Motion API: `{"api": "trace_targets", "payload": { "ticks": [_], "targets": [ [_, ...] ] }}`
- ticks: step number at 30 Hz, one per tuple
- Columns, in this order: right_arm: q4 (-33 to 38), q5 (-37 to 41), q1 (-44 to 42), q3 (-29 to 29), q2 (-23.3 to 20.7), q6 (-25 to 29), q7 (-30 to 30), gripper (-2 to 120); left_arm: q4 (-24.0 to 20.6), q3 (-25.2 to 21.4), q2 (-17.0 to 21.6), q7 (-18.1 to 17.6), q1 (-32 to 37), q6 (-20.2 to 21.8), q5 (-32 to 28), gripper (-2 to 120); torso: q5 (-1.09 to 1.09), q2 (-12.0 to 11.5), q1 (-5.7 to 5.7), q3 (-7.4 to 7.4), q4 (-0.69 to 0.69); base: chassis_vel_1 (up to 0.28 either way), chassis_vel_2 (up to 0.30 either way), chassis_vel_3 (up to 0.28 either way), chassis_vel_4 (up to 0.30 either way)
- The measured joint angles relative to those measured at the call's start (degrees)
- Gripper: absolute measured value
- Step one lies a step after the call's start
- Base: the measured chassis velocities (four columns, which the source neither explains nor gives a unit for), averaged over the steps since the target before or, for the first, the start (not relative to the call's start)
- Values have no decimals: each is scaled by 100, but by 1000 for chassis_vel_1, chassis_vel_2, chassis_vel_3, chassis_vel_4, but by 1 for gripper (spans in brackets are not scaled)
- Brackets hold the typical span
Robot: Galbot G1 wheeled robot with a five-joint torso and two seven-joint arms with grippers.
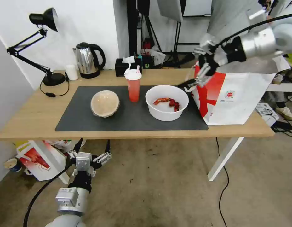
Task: Pick up the trash from the table and place it into the takeout bag.
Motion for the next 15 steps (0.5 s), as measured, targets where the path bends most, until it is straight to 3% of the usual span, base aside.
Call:
{"api": "trace_targets", "payload": {
  "ticks": [5,15],
  "targets": [
    [-43,-387,69,-253,74,-352,-432,100,0,0,0,0,0,0,0,100,-1,0,0,0,-1,0,0,0,0],
    [-281,-528,-91,-374,583,-530,-469,100,0,0,0,0,0,0,0,100,-1,0,0,0,-1,0,0,0,0]
  ]
}}
